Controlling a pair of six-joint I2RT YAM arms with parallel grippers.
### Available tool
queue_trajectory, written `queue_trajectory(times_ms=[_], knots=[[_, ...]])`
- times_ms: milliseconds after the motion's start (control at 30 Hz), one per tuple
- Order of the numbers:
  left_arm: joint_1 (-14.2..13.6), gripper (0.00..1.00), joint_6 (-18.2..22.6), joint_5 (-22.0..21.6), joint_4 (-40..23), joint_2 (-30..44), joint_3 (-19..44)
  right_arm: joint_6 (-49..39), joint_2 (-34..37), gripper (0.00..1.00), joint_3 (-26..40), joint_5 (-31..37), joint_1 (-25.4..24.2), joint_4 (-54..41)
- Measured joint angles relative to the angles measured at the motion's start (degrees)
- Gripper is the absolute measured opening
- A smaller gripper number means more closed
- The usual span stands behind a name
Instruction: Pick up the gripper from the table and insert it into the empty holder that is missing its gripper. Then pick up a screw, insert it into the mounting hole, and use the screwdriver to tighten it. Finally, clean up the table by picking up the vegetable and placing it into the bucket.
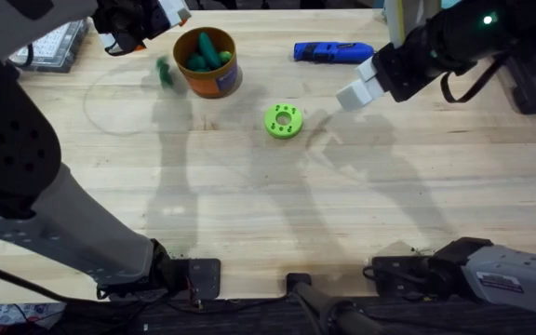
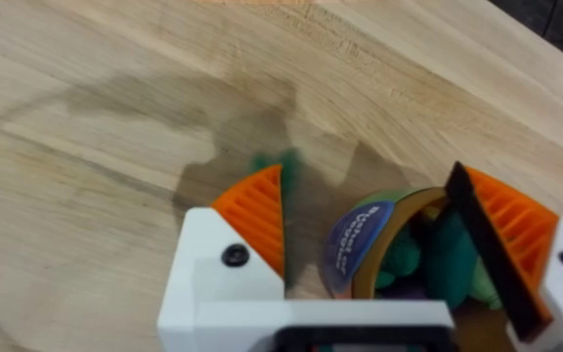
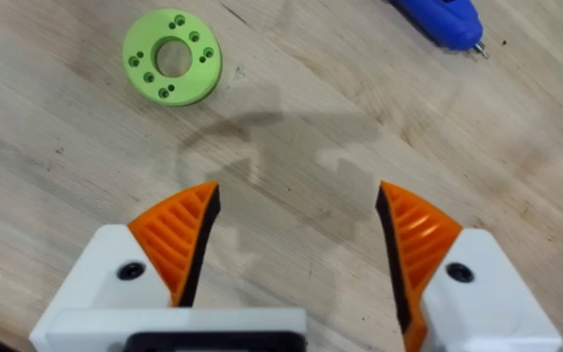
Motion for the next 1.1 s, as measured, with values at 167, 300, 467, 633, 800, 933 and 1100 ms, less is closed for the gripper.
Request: queue_trajectory(times_ms=[167, 300, 467, 633, 800, 933, 1100], knots=[[0.0, 0.949, -0.2, 2.1, -0.6, 0.9, 0.0, 0.0, 0.0, 0.964, 0.0, -0.2, 0.0, -0.4], [0.2, 0.949, -0.2, 8.3, -0.8, 1.1, 0.0, 0.0, 0.0, 0.964, 0.0, -0.2, 0.0, -0.4], [0.5, 0.949, -0.2, 12.4, -2.4, 1.1, 0.0, 0.0, 0.4, 0.964, 0.0, -0.2, 0.0, -0.4], [1.1, 0.949, -0.2, 13.6, -3.9, 1.1, -0.1, 0.0, 1.2, 0.964, 0.0, -0.2, 0.0, -0.4], [1.6, 0.949, -0.2, 10.2, -8.9, 1.1, 0.6, -0.1, 1.2, 0.964, 0.0, -0.2, 0.0, -0.4], [1.6, 0.949, 2.1, 3.0, -19.3, 0.8, 7.0, -0.1, 1.2, 0.964, 0.0, -0.3, 0.0, -0.4], [1.7, 0.949, 3.7, -4.9, -32.3, -2.1, 19.8, -0.1, 1.2, 0.964, 0.0, -0.3, 0.0, -0.4]])
